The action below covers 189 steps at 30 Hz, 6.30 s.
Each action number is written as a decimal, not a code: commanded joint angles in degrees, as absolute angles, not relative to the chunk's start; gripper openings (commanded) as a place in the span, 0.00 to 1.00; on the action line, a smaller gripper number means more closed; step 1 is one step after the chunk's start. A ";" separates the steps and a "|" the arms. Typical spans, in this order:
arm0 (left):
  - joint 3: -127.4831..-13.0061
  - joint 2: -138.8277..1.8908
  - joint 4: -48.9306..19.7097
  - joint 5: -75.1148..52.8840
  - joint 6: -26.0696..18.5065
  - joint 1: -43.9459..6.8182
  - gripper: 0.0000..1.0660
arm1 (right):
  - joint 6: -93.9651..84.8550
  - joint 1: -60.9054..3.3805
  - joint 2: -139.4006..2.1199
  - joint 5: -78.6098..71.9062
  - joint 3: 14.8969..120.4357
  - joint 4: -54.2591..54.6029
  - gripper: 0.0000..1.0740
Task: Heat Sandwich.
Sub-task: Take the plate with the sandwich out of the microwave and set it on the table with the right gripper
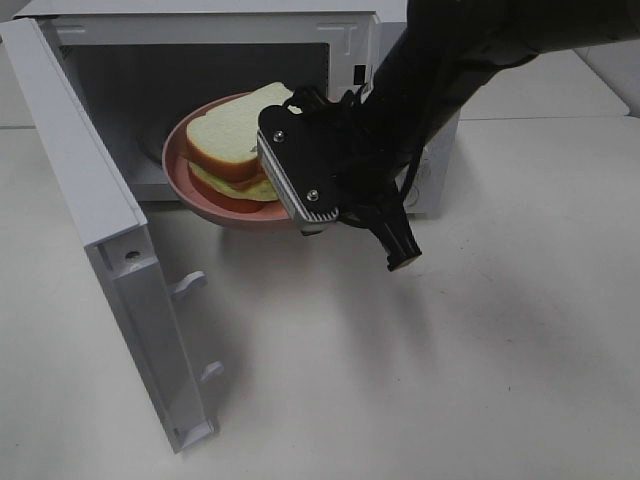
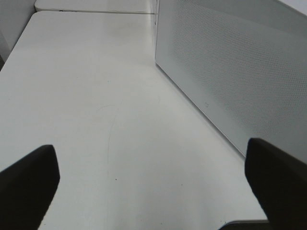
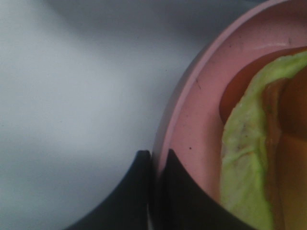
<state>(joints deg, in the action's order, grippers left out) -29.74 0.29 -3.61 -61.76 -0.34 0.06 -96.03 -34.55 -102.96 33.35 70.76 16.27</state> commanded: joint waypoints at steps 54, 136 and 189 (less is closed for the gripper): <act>-29.51 0.57 -3.67 -61.59 0.00 0.17 0.92 | -82.56 -34.32 -57.18 34.78 36.96 10.08 0.01; -29.51 0.57 -3.67 -61.59 0.00 0.17 0.92 | 21.20 -34.32 -57.01 51.85 36.96 -31.28 0.02; -29.51 0.57 -3.67 -61.59 0.00 0.17 0.92 | 65.55 -34.15 -92.76 37.07 37.01 -56.67 0.03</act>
<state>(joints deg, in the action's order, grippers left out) -29.74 0.29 -3.61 -61.76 -0.34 0.06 64.46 -34.26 -92.65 36.27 36.73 -53.92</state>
